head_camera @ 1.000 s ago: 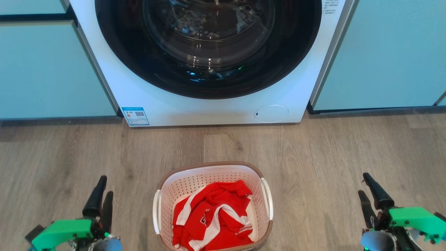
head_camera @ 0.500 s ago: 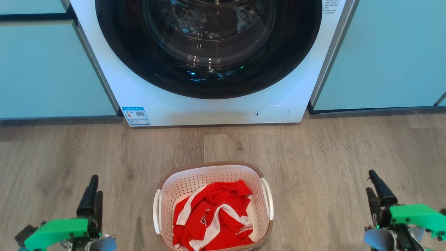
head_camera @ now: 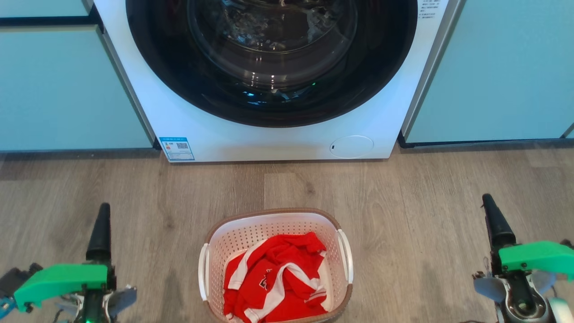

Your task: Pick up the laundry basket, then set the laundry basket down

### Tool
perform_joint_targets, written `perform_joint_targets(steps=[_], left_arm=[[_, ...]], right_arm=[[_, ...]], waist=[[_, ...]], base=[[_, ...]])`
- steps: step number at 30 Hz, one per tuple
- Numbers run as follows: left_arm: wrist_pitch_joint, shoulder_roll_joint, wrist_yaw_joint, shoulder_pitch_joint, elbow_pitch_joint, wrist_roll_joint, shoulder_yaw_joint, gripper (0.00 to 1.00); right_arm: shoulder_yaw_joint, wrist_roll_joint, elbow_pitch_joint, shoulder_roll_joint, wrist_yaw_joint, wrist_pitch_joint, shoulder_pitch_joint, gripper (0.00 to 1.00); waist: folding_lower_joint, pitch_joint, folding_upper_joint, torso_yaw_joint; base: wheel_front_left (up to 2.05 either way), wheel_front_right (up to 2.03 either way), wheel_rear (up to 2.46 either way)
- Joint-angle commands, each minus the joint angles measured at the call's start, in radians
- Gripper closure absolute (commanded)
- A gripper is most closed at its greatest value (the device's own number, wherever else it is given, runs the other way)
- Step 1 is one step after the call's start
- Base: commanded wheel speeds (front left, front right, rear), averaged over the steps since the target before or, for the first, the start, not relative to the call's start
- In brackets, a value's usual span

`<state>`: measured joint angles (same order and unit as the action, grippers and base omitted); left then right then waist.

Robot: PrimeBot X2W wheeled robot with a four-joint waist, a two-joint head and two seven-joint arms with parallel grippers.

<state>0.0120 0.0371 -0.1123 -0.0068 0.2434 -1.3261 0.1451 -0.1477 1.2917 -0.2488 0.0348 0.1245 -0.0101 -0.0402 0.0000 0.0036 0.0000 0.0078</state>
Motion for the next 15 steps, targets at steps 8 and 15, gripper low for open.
perform_joint_targets(steps=[8,15], left_arm=[[-0.034,0.009,0.046,-0.067,-0.138,0.155,0.017,0.00],[-0.055,0.010,0.101,-0.071,-0.205,0.277,-0.006,0.00]], right_arm=[[0.018,-0.177,0.105,0.008,0.003,0.033,-0.074,0.00],[0.037,-0.314,0.173,0.008,0.003,0.054,-0.091,0.00]], waist=[[0.0000,-0.001,0.0000,0.005],[0.0000,0.000,0.0000,0.009]], base=[[0.00,0.00,0.00],[0.00,0.00,0.00]])
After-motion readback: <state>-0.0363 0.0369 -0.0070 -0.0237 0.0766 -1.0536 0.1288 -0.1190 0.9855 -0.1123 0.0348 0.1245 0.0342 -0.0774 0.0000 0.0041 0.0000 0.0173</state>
